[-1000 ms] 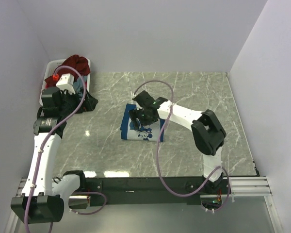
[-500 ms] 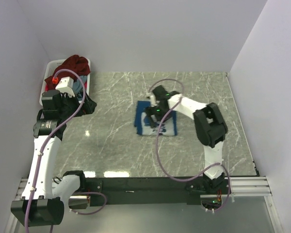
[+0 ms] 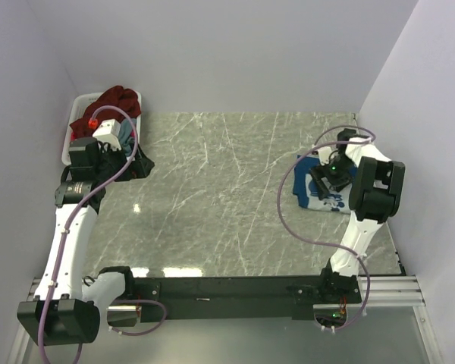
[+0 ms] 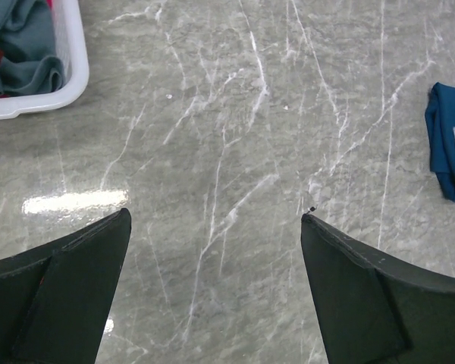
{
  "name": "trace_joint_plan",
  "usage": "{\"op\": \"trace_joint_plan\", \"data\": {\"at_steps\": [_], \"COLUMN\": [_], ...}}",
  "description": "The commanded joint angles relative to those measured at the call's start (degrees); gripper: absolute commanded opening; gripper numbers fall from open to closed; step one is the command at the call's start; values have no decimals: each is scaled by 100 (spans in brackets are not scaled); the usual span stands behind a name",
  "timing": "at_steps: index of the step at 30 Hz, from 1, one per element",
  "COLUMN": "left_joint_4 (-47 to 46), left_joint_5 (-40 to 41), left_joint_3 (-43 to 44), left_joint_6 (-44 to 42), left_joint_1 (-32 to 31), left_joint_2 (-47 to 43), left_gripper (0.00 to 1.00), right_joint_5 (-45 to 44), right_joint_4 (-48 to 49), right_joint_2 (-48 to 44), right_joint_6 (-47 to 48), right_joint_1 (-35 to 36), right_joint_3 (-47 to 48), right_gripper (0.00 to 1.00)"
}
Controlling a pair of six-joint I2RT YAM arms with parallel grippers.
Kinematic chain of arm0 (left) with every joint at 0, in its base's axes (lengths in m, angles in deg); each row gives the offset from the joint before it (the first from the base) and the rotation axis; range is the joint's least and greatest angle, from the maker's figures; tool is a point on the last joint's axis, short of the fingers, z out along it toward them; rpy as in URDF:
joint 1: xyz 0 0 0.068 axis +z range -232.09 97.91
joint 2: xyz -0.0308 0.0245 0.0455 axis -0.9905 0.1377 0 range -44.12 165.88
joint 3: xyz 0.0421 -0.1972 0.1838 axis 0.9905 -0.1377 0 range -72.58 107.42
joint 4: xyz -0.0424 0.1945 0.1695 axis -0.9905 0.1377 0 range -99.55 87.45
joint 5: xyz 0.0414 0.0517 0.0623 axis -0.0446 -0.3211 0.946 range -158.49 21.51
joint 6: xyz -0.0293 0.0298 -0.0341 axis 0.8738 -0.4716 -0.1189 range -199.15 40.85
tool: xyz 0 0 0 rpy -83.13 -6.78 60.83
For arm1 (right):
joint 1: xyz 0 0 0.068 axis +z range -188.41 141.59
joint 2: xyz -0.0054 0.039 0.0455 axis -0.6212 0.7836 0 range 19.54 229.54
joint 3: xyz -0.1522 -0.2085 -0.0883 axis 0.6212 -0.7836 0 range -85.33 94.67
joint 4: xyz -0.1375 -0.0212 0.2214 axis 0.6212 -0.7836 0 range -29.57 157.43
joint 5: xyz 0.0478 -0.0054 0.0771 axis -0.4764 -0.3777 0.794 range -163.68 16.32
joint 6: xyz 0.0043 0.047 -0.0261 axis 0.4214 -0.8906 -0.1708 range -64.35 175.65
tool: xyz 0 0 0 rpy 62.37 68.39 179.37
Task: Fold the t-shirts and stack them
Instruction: Neatly place the folded tshirt to the corner
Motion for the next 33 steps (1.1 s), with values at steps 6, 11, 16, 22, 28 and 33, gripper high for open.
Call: {"op": "trace_joint_plan", "data": {"at_steps": [6,11,16,22,28,33], "left_joint_4": [-149,-106,-158,-263,-334,-360], "left_joint_5": [-408,-435,-532,-496,-427,-286], "left_joint_3": [382,505,408,215,-31,-172], "left_joint_6": [-119,-242,-190,-67,-102,-190], "left_joint_1": [11,3,12,12,12,12], "left_joint_2": [231,214,73,-172,-454,-560], "left_gripper": [99,99,100,99,99,99], "right_joint_5": [-586,-96,55,-208,-595,-745], "right_joint_4": [-937,-1129,-1288,-596,205,610], "right_joint_2": [822,-91,-1329,-2235,-1983,-1535], "right_joint_6": [1210,430,-1229,-2279,-2683,-2903], "right_joint_1": [-544,-580,-492,-369,-246,-220], "right_joint_3": [1060,1386,685,-1362,-2067,-1945], "right_gripper": [93,94,95,96,96,96]}}
